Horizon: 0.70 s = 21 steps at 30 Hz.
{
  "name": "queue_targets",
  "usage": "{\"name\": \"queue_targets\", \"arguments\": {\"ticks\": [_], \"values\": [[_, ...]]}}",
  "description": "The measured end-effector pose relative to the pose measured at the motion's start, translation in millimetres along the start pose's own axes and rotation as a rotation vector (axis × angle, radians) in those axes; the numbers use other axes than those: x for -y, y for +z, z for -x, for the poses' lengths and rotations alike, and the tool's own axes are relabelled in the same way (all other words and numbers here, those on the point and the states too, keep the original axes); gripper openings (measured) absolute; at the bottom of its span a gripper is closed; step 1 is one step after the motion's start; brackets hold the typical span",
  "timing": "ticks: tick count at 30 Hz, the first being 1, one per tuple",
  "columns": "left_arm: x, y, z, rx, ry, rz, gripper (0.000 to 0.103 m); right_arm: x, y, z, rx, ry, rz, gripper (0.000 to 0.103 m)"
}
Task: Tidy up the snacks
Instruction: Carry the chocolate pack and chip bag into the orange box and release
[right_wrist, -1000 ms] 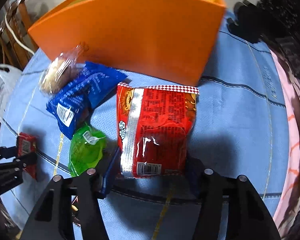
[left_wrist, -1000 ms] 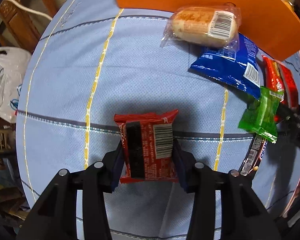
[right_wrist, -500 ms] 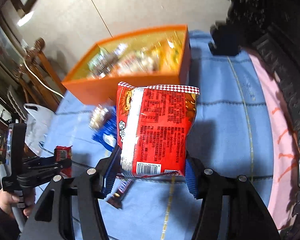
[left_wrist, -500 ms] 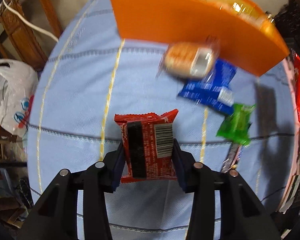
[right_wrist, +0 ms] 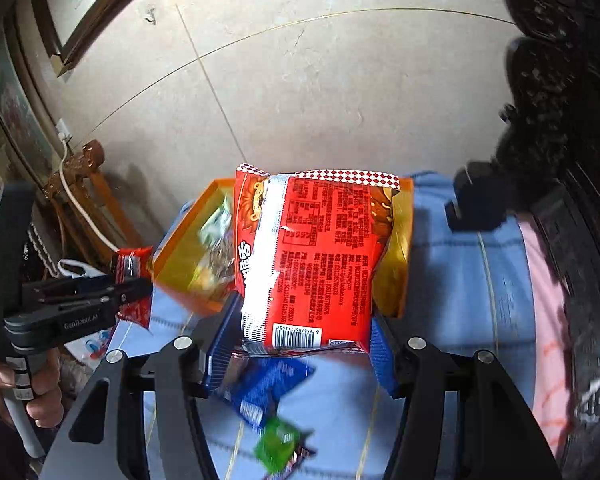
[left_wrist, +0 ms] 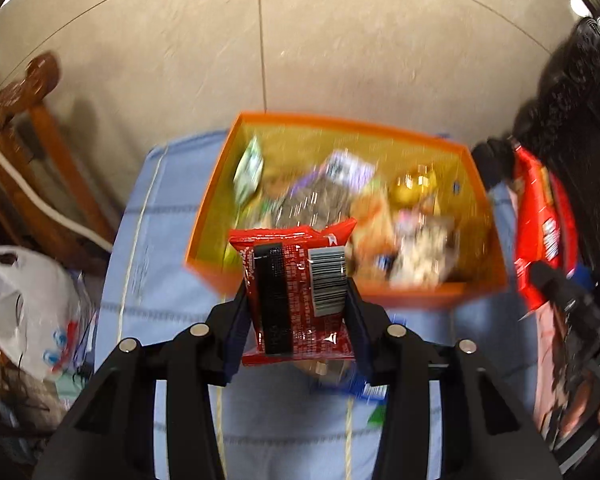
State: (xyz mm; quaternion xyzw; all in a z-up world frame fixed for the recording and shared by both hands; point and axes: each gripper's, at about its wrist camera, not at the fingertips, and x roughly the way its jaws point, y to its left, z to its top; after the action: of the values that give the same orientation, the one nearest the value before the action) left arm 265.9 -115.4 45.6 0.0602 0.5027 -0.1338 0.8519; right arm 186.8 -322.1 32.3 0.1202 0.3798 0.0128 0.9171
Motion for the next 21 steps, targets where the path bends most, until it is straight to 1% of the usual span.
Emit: {"name": "queue_targets", "arguments": {"ticks": [2,3,4,5,6,7,8,9,11,13,16,18,21], "values": [[2.8,19.1,-8.4,0.001,-0.021,0.016,0.043,2.3,10.2,-16.3,-0.002,-0.013,-0.010,0.059],[2.5,28.8,-15.7,0.003,-0.038,0.038,0.045,3.0,13.4,-22.6,-0.002,-0.014,-0.018,0.059],[2.0,36.2,-23.4,0.011,-0.044,0.062,0.061,5.2,16.8,-30.5,-0.003,-0.015,-0.027,0.059],[1.9,42.7,-32.6,0.024,-0.033,0.077,0.073,7.1,18.5,-36.3,-0.001,-0.018,-0.036,0.059],[1.5,45.8,-40.4,0.033,-0.008,0.081,0.098,11.2,20.8,-43.8,0.005,-0.025,-0.051,0.061],[1.9,49.7,-47.1,0.042,0.027,0.088,0.098,14.5,21.5,-49.1,0.003,-0.025,-0.061,0.063],[1.7,50.3,-50.5,0.039,0.036,0.090,0.098,16.8,20.7,-51.8,0.002,-0.030,-0.071,0.066],[0.9,50.4,-56.8,0.019,0.036,0.090,0.099,21.0,18.4,-53.8,0.001,-0.030,-0.084,0.066],[-3.1,46.3,-65.2,-0.013,0.010,0.100,0.098,27.3,11.2,-53.4,0.001,-0.023,-0.100,0.067],[-7.1,37.6,-69.5,-0.023,0.010,0.107,0.099,32.5,1.1,-50.3,-0.007,-0.024,-0.116,0.067],[-12.6,23.1,-69.3,-0.029,0.034,0.092,0.099,35.9,-13.3,-39.6,-0.007,-0.027,-0.133,0.068],[-17.5,11.7,-64.7,-0.025,0.051,0.082,0.099,35.1,-26.6,-29.5,-0.011,-0.037,-0.135,0.073],[-25.2,-6.9,-55.8,-0.035,0.063,0.079,0.099,30.2,-48.8,-20.8,-0.043,-0.060,-0.100,0.074]]}}
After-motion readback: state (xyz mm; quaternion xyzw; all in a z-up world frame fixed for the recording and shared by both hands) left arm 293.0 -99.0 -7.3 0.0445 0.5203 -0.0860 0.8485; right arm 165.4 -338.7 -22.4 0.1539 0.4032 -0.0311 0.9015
